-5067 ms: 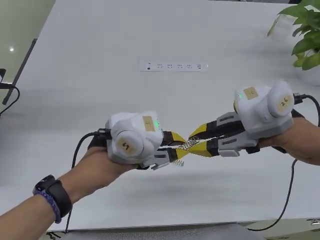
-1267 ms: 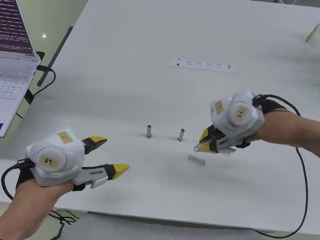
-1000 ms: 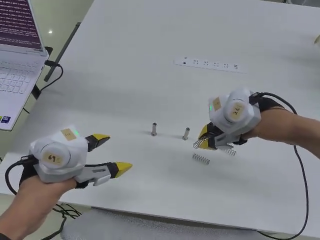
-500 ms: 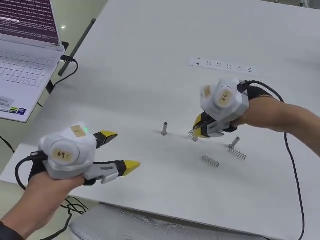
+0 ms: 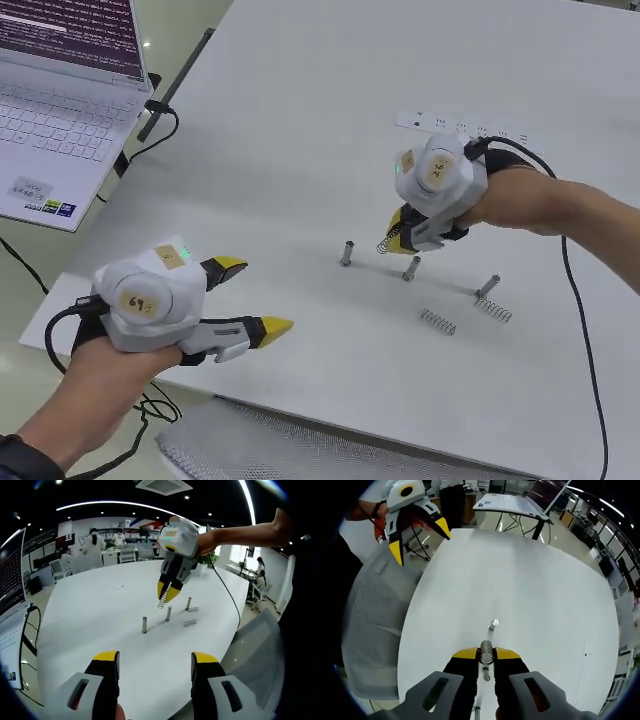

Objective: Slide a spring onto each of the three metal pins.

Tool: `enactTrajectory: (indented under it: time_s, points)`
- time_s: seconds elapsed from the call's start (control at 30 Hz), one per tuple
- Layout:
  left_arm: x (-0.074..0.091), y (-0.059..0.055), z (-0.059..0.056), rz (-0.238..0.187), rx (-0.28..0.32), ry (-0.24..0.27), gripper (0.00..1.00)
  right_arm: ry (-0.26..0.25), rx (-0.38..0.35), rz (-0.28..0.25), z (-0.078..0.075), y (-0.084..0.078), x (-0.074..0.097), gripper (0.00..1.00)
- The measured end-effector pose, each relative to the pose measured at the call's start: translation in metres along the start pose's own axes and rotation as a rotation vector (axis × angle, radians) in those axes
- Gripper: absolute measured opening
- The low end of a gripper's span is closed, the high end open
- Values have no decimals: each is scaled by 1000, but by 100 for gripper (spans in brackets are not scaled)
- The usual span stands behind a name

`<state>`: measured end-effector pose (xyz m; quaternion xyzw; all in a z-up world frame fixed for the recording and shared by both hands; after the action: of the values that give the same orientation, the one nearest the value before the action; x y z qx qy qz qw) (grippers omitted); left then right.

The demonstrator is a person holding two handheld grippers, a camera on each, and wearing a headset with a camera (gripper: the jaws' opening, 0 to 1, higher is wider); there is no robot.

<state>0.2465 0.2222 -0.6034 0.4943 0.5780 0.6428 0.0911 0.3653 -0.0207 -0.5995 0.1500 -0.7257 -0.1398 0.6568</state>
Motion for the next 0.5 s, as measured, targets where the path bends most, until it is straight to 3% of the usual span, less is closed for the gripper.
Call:
enactTrajectory:
  time_s: [0.5]
  points:
    - [2,1,2,-6,13,6,54,31,56,29,-16,19,-17,9]
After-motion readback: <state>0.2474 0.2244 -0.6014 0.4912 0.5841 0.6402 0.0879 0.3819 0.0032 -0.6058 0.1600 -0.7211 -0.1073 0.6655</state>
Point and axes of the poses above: the centre of the closed fingertips' face, and the gripper's own axes: x roughly backward along the fingers, z roughly to its left, y roughly out of its top, the point moved 10 cm from there along x, roughly backward along the fingers, and after that the axes turned 6 degrees about x, right-handed, at the moved point
